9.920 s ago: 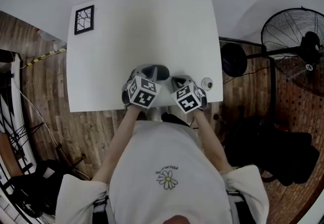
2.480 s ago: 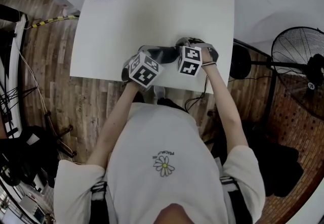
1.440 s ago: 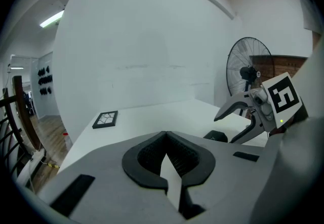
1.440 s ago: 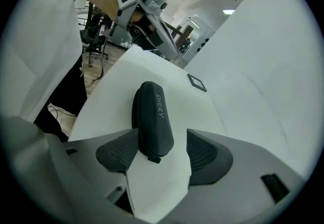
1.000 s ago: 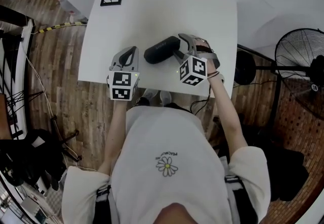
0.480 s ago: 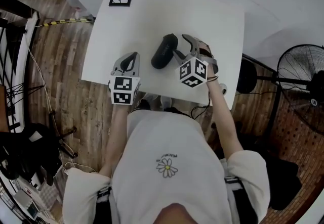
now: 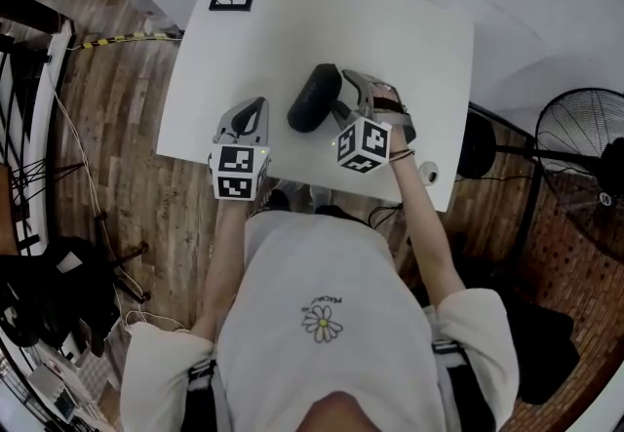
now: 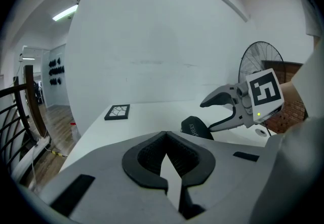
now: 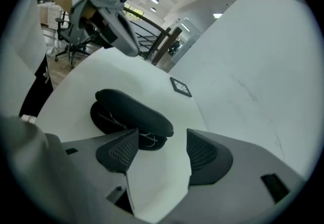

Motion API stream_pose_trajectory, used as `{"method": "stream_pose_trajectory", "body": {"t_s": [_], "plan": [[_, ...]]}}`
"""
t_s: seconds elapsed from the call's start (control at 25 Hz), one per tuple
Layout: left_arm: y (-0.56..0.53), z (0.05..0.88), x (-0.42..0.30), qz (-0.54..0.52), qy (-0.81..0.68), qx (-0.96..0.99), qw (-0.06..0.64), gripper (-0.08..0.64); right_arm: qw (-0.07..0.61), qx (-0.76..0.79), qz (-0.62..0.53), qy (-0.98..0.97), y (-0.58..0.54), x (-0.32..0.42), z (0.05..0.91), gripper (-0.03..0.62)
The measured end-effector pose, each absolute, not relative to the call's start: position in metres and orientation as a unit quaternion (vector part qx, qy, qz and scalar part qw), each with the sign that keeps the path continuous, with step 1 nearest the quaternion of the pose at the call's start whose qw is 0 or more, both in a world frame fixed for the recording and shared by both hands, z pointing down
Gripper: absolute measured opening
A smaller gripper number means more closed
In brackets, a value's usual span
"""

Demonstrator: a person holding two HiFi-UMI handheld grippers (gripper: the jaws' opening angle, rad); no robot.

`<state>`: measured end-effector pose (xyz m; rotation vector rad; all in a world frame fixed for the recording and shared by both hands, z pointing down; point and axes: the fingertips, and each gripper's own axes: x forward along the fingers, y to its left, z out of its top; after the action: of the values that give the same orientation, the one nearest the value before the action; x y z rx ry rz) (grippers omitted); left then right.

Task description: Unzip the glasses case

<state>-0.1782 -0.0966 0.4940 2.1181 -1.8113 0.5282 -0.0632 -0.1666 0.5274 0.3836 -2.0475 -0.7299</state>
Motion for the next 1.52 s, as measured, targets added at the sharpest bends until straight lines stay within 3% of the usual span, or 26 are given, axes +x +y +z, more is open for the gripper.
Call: {"method": "stream_pose_trajectory", "body": {"t_s": [0.44,0.88,1.2,1.52], "plan": [[-0.079,0.495,-0.206,0.173,-0.655,0.717,0.166,0.012,0.422,0.106,-0.303,-0.848,-0.145,-0.147,0.53,0.261],[-0.076,0.494,-0.204,0.167,-0.648,0.725,0.164,0.012,0.392,0.148,-0.281,-0.863,-0.142,-0.143,0.502,0.261],[-0.087,0.464,-0.191,0.138,-0.637,0.746,0.134,0.012,0.28,0.252,-0.206,-0.903,-0.141,-0.117,0.423,0.261],[-0.117,0.373,-0.161,0.061,-0.617,0.783,0.049,0.012,0.041,0.373,-0.043,-0.926,-0.143,-0.051,0.323,0.259]]}}
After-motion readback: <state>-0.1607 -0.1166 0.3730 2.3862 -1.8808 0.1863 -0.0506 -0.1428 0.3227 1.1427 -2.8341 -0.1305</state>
